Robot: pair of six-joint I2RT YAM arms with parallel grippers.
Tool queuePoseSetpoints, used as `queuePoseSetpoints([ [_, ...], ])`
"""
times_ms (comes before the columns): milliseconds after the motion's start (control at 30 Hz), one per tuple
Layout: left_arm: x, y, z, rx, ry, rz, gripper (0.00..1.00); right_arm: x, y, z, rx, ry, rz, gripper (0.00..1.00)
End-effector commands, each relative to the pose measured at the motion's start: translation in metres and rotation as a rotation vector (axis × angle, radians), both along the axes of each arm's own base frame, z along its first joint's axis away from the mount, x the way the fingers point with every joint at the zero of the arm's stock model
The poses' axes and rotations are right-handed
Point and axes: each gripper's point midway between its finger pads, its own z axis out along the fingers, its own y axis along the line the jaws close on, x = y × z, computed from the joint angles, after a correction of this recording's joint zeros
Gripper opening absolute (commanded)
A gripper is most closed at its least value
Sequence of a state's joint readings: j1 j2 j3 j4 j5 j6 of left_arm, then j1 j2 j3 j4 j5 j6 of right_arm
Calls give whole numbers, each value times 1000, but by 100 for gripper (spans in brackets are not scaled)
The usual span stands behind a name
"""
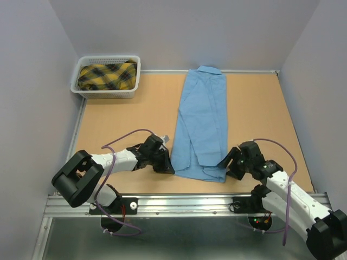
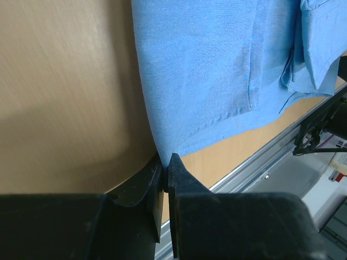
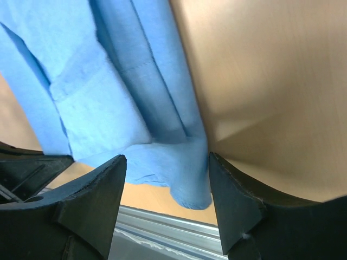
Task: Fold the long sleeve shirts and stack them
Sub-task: Fold the shirt
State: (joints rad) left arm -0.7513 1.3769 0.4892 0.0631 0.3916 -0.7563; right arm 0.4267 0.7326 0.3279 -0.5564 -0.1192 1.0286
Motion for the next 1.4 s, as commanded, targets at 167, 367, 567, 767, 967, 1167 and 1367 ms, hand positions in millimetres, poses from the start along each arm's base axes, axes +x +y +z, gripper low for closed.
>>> queuePoseSetpoints([
  [167,-1,2,5,4,-28,-11,17,12,5,-7,19,-19,-29,68],
  [367,-1,3,5,3,-31,-10,17,6,-1,-17,15,0,-65,65],
  [567,-1,3,5,2,-30,-14,17,2,-5,-26,7,16,-90,59],
  [767,-2,4,3,6,-26,-12,17,2,-7,-28,-15,21,-84,51],
  [967,-5,6,2,8,-22,-10,15,1,-5,-28,-11,20,-64,39],
  [1167,-5,6,2,7,-19,-9,8,0,-2,-25,-12,21,-23,14],
  [1367,-4,5,11,-4,-33,-12,0,-1,6,-16,-3,25,60,1],
])
